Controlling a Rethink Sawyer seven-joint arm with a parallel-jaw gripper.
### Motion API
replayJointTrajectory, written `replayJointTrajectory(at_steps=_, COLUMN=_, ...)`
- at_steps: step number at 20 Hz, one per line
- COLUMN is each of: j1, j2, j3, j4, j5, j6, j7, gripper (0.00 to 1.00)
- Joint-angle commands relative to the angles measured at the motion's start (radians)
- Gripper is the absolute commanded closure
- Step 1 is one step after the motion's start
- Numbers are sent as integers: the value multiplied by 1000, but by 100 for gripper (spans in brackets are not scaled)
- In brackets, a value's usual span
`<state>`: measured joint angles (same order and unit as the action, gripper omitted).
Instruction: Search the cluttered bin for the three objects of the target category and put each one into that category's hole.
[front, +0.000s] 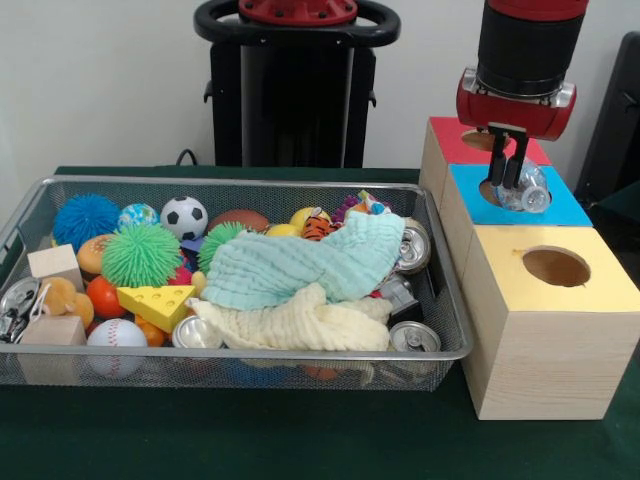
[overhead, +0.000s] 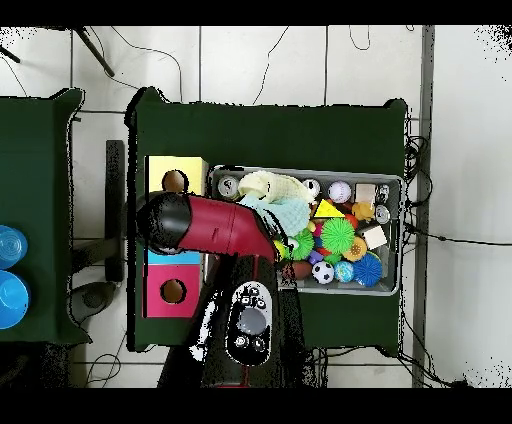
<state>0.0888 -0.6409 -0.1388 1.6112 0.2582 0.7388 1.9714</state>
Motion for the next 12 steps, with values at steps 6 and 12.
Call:
replayJointTrajectory(at_steps=6, j1=-14, j2=-31, j3=32, j4=60, j5=34, j6=102, j7=194, gripper=100)
replayJointTrajectory(at_steps=12, j1=-39, j2=1, j3=35, j4=-5, j5=37, j6=126, j7=197, gripper=100)
